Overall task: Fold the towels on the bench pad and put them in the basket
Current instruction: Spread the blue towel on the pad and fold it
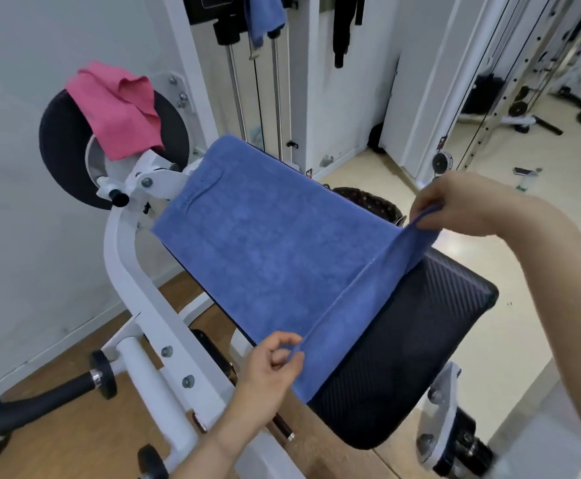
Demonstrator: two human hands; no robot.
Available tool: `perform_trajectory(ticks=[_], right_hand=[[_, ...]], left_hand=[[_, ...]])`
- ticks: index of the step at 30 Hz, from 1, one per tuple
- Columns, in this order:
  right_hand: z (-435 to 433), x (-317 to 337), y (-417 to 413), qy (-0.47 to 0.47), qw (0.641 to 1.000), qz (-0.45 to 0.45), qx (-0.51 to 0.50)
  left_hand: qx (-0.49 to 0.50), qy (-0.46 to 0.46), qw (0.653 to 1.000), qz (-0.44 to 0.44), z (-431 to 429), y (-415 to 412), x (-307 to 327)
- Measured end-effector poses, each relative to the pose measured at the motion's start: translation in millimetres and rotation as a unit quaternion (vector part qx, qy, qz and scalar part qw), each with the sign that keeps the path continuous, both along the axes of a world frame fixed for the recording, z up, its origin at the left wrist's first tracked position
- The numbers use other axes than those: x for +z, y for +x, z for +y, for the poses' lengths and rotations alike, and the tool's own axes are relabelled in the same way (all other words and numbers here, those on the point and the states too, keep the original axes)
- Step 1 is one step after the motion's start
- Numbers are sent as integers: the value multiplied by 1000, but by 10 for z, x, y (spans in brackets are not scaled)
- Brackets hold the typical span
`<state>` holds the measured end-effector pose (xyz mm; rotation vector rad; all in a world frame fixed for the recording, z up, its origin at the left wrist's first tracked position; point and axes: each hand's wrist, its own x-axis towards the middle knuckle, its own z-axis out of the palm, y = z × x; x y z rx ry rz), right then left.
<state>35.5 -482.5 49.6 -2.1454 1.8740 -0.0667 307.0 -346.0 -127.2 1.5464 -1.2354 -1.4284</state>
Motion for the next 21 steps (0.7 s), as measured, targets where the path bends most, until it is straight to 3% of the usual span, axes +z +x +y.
perform_trajectory(ticks=[4, 6, 10, 15, 21], right_hand=[[-394, 51, 429, 22, 980, -180, -79], [-616, -23, 708, -2, 967, -229, -115], [-1131, -200, 1172, -65, 961, -232, -136], [-1742, -177, 1793, -39, 960, -255, -105], [-2435, -269, 2510, -114, 979, -161, -53]], left_hand=[[36, -17, 999, -2, -351, 516, 109], [88, -18, 996, 5, -594, 797, 79], [169, -44, 982, 71, -1024, 1270, 64], [193, -60, 971, 131, -1483, 1830, 19], [296, -51, 935, 191, -2061, 2318, -198]])
